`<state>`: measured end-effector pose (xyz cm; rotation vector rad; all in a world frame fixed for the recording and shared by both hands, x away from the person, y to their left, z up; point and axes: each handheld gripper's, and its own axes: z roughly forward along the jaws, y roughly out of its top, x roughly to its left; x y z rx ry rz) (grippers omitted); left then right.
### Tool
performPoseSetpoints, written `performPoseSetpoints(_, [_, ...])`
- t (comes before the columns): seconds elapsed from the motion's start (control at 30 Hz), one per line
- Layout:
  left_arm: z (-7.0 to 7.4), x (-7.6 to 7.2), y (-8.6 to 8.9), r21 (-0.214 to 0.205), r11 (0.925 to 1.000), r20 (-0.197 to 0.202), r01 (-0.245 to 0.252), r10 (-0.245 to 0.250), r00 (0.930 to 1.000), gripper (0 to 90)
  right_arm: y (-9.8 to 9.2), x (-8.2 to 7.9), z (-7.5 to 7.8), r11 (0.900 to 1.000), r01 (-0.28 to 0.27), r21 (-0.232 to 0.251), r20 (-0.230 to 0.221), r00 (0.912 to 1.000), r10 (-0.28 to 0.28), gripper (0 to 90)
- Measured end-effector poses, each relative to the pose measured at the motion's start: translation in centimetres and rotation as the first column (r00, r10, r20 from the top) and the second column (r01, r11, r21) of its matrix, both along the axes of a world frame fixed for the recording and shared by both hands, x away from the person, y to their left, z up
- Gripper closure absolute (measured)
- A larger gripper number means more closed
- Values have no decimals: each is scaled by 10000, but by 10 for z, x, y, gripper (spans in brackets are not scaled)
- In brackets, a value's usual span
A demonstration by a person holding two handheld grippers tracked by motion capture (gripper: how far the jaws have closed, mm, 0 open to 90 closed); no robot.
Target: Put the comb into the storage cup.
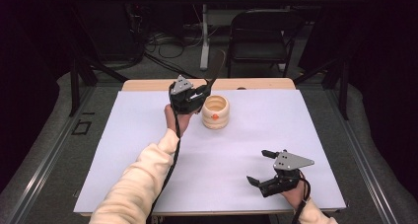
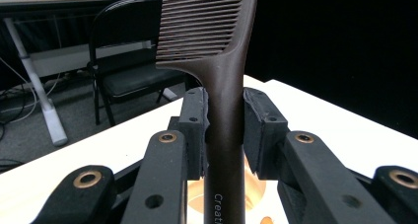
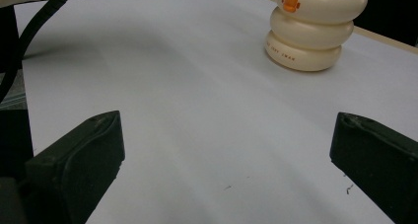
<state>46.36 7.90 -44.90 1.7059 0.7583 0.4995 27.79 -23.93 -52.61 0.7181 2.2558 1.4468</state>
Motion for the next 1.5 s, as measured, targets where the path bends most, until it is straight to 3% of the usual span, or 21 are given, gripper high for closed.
performPoseSetpoints(0.47, [4, 5, -4, -189, 9998, 18, 75, -75, 10000, 720, 0, 0, 0, 10000, -6, 17, 8, 10000, 6, 0])
performPoseSetpoints(1.5, [2, 12, -9, -915, 9953, 209, -331, 352, 9992, 721, 0, 0, 0, 10000, -21, 19, -6, 10000, 21, 0])
